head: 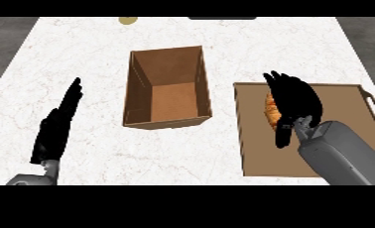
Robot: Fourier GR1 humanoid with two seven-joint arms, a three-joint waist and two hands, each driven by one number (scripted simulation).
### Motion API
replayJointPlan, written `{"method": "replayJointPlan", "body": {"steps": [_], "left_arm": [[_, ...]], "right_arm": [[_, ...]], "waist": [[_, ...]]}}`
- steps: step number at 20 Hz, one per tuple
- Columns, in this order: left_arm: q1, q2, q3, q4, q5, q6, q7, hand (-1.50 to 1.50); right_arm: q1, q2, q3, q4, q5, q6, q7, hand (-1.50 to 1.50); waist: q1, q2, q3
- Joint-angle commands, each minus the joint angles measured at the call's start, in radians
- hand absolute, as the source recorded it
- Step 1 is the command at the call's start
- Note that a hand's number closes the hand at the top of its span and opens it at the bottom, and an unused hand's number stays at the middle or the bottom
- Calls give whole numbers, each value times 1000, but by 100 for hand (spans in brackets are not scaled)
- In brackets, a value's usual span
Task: Pick the croissant from the tray and place it in the cardboard box
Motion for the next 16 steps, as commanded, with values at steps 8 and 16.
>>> {"method": "replayJointPlan", "body": {"steps": [8,16], "left_arm": [[65,-36,35,-83,-53,-42,22,0],[93,-81,55,-138,-110,-63,43,0]], "right_arm": [[63,84,-92,32,158,82,6,-150],[164,115,-143,-4,265,93,-88,-150]], "waist": [[2,1,1],[1,1,1]]}}
